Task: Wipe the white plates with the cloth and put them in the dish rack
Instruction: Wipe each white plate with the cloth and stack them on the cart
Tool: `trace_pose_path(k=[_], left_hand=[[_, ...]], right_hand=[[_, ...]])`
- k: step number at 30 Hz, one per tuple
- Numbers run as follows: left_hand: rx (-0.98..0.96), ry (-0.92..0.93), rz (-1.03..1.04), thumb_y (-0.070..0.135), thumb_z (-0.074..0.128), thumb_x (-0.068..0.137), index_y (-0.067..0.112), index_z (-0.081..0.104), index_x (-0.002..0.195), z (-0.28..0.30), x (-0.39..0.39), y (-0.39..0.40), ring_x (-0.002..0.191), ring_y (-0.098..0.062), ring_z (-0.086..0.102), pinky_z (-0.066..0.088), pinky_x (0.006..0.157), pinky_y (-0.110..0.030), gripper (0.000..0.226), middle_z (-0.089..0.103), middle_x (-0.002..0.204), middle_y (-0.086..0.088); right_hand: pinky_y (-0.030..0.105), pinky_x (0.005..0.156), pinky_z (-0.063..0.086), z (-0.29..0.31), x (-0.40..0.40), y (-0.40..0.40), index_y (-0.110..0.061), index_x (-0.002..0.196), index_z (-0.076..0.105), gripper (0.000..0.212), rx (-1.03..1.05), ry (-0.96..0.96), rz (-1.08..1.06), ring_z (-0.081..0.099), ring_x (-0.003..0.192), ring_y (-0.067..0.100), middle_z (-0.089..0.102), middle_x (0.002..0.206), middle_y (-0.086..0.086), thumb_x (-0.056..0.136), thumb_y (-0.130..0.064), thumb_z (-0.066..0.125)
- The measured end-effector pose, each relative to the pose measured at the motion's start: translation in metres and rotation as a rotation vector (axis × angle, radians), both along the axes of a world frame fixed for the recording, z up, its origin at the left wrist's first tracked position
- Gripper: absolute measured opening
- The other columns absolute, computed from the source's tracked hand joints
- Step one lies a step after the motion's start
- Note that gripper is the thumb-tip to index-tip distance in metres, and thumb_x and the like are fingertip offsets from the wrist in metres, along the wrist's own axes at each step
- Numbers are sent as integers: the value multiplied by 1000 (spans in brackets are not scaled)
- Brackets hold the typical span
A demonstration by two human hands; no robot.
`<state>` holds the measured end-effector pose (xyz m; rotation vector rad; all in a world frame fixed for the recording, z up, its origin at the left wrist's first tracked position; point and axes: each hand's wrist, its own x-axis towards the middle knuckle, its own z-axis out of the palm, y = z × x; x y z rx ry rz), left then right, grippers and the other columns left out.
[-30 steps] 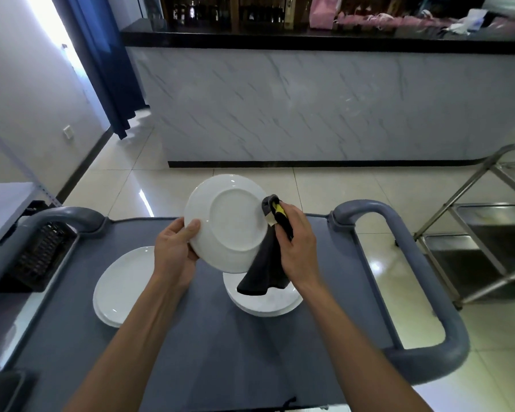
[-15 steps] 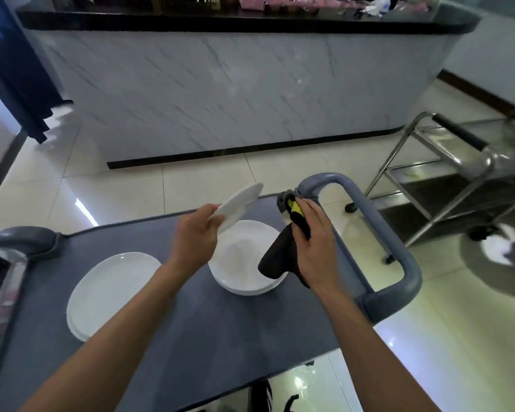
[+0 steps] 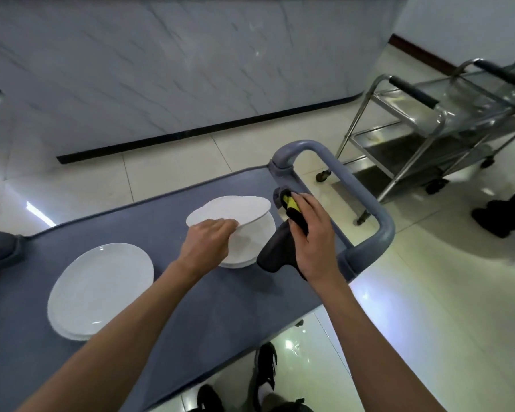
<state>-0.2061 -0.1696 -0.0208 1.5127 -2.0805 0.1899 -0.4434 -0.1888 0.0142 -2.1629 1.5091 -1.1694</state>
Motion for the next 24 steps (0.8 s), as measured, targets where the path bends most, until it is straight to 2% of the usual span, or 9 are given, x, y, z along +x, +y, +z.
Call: trace_pose_path(k=[2,5,8,12,18,24], left_hand=[[-6,-55,-45,-3,56,76,10,72,92,-5,-3,3,65,-29,66,48,53,-29,25,74,82,-4],[63,-131,-134,-4,76,69,9,73,99,-14,-7,10,80,-31,70,56,68,-34,33,76,99,-8],[170,-146,-119,-2,85,65,8,74,107,-21,-11,17,97,-33,72,60,78,-42,44,75,110,-9],[227,-149,-117,-2,85,67,8,75,106,-26,-21,25,101,-36,71,60,79,-45,42,74,112,-9],[313,-98,-62,4,72,87,6,70,119,-35,-28,31,118,-40,62,55,95,-49,32,68,126,-13],[354,-82,5,-1,71,85,3,70,120,-43,-37,39,122,-41,59,50,100,-52,35,66,129,-15]], right_hand=[[26,114,32,1,0,7,-19,148,46,53,17,-9,-2,43,136,20,46,147,1,98,-9,61],[28,115,34,2,-1,15,-17,148,47,51,47,-17,9,44,135,22,47,148,3,99,-10,60],[14,113,27,2,-3,17,-16,148,47,51,48,-15,33,45,133,20,48,146,4,99,-11,60],[7,111,25,-2,-7,14,-16,148,47,52,67,-18,78,45,134,19,49,146,4,99,-12,61],[17,112,34,-15,-19,3,-18,147,48,50,113,-68,139,46,132,20,49,145,2,99,-12,60],[21,113,35,-23,-27,-5,-17,146,49,50,135,-67,203,46,131,20,49,145,2,98,-8,61]])
